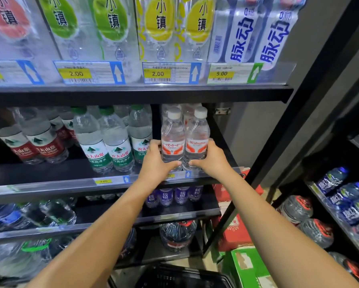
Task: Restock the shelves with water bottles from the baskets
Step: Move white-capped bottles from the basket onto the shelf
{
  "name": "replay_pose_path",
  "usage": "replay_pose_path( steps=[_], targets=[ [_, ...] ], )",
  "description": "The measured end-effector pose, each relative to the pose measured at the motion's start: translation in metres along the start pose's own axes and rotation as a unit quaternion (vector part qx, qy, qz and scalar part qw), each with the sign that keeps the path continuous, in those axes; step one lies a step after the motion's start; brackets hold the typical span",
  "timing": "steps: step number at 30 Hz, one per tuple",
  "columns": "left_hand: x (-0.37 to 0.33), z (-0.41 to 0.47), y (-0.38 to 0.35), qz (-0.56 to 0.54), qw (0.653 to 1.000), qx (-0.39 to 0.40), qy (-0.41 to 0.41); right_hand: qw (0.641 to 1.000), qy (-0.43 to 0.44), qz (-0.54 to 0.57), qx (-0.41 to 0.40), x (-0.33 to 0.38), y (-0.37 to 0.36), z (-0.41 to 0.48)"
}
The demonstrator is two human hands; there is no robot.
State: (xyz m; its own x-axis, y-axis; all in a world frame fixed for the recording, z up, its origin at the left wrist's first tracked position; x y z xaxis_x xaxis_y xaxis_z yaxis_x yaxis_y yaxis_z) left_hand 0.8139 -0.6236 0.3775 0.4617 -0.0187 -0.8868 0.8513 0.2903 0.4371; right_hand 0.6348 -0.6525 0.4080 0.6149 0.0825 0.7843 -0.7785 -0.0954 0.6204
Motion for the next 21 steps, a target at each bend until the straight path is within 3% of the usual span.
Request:
replay_pose_path(
  steps=[12, 21],
  targets=[
    [-0.005, 0.023, -0.008, 0.072, 0.996, -0.047, 0.038, 1.0, -0.004, -0.023, 0.014, -0.002, 0.003, 0.029],
    [-0.001, 0.03, -0.01, 0.054, 0.995, -0.059, 0.052, 0.999, -0.017, -0.03, 0.024, -0.006, 0.001, 0.045]
  ],
)
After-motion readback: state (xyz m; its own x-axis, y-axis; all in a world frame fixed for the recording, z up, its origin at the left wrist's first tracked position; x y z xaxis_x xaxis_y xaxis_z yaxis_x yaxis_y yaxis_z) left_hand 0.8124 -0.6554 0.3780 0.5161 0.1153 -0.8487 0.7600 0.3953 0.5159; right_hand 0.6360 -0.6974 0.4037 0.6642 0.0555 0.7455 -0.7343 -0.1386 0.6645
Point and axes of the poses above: each hand's wrist, its own z-axis towards the middle knuckle, its own y-axis out of the back of the hand, x = y × z, the point moved 6 cm from there along z, towards the middle knuckle, and after that the axes turned 2 degrees about -x, right-handed, at the moved point
